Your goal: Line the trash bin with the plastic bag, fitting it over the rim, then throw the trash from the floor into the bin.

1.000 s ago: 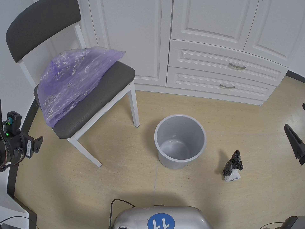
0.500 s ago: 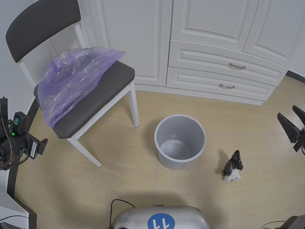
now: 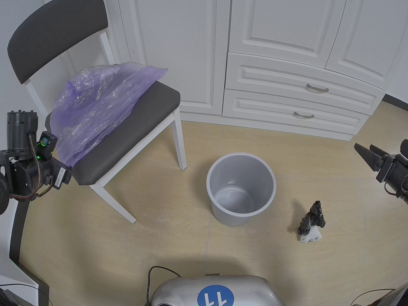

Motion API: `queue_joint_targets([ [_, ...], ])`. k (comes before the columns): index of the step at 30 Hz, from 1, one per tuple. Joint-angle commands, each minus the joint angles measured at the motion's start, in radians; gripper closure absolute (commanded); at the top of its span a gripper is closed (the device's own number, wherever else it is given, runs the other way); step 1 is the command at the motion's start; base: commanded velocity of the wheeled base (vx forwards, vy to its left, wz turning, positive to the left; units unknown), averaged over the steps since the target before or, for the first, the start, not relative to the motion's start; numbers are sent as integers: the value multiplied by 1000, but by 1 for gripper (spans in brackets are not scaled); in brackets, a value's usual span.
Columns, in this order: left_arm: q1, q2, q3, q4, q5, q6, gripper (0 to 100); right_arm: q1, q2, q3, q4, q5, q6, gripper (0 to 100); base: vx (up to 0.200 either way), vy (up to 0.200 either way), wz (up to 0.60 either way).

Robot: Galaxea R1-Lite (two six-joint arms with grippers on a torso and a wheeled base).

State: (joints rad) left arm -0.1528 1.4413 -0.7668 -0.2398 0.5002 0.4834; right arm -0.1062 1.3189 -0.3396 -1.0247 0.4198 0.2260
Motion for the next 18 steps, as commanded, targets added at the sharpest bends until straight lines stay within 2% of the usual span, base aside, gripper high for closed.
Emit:
queue_joint_targets([
  [1, -1, 117, -28, -39, 11, 21, 0, -7, 72, 1, -57, 5, 56, 0, 0, 0, 0],
  [6, 1, 146, -65, -41, 32, 35, 0, -7, 74, -1, -66, 5, 69, 0, 0, 0, 0],
  [7, 2, 168, -103, -41, 64, 37, 0, -7, 75, -7, -66, 5, 72, 0, 0, 0, 0],
  [18, 30, 232, -186, -41, 72, 46, 0, -1, 59, -15, -69, 5, 98, 0, 0, 0, 0],
])
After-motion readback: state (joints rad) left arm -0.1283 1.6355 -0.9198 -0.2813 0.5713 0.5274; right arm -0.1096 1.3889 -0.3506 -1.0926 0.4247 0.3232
